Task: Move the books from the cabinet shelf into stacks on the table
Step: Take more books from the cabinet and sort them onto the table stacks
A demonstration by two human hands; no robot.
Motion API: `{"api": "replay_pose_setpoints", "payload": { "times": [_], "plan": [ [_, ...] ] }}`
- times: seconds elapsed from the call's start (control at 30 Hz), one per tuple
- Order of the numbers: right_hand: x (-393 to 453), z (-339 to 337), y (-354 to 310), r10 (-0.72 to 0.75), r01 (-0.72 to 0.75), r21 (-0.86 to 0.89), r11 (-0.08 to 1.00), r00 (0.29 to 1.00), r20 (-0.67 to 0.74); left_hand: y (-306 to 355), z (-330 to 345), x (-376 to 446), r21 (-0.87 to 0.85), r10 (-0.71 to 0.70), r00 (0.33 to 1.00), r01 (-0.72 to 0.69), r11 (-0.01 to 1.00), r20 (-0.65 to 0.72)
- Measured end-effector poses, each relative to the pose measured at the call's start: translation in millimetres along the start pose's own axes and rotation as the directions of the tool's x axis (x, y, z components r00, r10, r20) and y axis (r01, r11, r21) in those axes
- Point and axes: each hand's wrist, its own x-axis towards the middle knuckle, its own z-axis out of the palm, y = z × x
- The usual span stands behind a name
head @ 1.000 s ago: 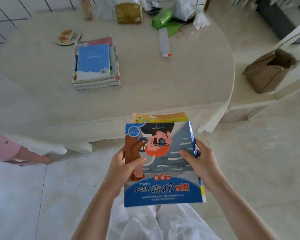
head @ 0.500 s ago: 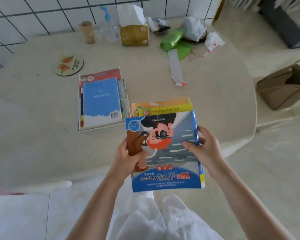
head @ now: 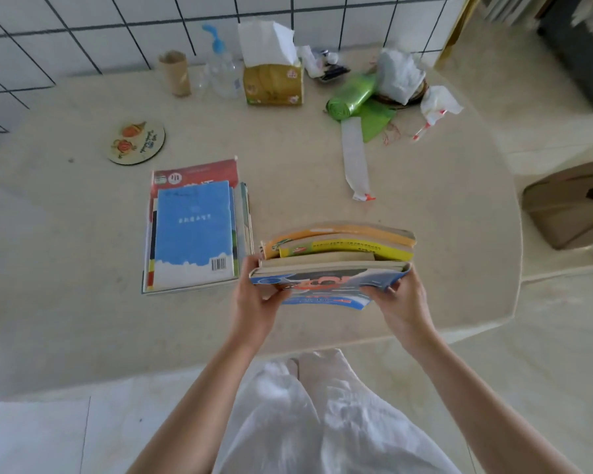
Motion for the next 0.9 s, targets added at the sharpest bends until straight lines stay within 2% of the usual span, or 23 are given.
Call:
{"api": "replay_pose_setpoints", "payload": {
  "times": [0.17,0.33,0.43,0.53,0.63,0.73,0.9],
  "plan": [
    [13.0,-4.1,6.8,-0.062,0.063,-0.01,0.998,0.994,0.085,-8.4,7.8,-7.7,-0.003,0.006,0.997,-0.006,1.0,-0.071],
    [14.1,-14.1,15.1,-0.095,0.1,-0.025,0.995,0.982,0.163,-14.0,11.1,-12.0,0.006,0.001,0.996,0.0,1.0,-0.085],
    [12.7,-21.4,15.2,-0.163,0.195,-0.111,0.974,0.954,0.252,-18.1,8.7,-14.9,-0.005,-0.01,0.998,0.01,1.0,-0.065],
    [11.5,-25.2,19.3,-0.127,0.163,-0.112,0.98,0.952,0.277,-23.0,5.3,-15.1,-0.023,-0.021,1.0,0.02,1.0,-0.016],
    [12.4,-28.5,26.2,-0.073,0.082,-0.018,0.997,0.951,0.301,-34.2,2.7,-13.8,-0.03,-0.062,0.998,0.063,0.998,0.027],
    [13.0,-33.5,26.3,-0.066,0.078,-0.027,0.997,0.946,0.317,-39.3,0.7,-15.4,0.069,-0.066,0.997,0.064,0.996,0.033],
    [21.2,-42.1,31.7,-0.124,0.195,-0.172,0.965,0.927,0.354,-41.7,-1.8,-21.4,0.194,-0.063,0.998,0.058,0.979,0.021]
  ]
}}
